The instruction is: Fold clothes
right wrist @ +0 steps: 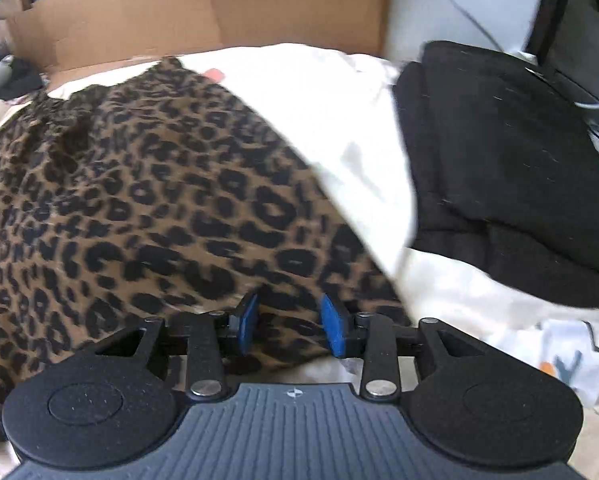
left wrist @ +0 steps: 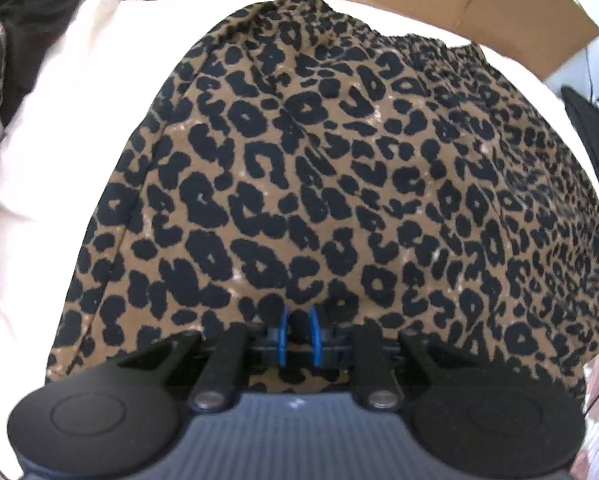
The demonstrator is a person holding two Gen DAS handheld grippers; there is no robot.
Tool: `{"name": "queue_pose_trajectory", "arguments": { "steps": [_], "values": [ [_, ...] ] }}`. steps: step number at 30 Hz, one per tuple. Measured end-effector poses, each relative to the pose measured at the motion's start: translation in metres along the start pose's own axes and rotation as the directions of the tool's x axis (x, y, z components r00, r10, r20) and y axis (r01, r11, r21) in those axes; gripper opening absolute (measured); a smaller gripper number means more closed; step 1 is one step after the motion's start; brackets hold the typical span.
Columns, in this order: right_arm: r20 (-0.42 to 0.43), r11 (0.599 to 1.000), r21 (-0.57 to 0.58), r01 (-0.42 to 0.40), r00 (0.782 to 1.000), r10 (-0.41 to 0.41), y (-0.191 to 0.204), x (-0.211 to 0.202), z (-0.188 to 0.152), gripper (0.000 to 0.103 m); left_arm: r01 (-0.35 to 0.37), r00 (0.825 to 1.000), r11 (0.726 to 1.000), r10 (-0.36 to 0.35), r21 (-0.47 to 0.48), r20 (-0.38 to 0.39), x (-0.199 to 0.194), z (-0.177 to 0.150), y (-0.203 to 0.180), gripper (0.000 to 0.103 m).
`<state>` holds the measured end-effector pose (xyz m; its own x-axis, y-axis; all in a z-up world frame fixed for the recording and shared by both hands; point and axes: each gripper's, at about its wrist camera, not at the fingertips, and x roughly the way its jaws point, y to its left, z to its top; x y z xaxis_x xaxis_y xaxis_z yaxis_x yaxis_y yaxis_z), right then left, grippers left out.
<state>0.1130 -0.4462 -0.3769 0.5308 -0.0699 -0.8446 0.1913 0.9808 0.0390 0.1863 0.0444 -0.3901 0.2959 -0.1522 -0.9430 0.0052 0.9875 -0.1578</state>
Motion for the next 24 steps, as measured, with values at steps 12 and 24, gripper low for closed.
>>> {"name": "queue_pose_trajectory", "arguments": {
  "steps": [12, 24],
  "values": [
    [0.019, 0.999, 0.008, 0.052, 0.998, -0.053, -0.007, -0.031, -0.005, 0.043, -0.053, 0.993, 0.997, 0.058, -0.052, 0.102, -0.020, -0.005, -0.005, 0.014],
    [0.115, 0.999, 0.040, -0.018, 0.993, 0.013, 0.011, -0.068, 0.010, 0.044, -0.060, 0.970, 0.995, 0.076, -0.075, 0.231, -0.061, 0.004, 0.001, 0.015]
  ]
}}
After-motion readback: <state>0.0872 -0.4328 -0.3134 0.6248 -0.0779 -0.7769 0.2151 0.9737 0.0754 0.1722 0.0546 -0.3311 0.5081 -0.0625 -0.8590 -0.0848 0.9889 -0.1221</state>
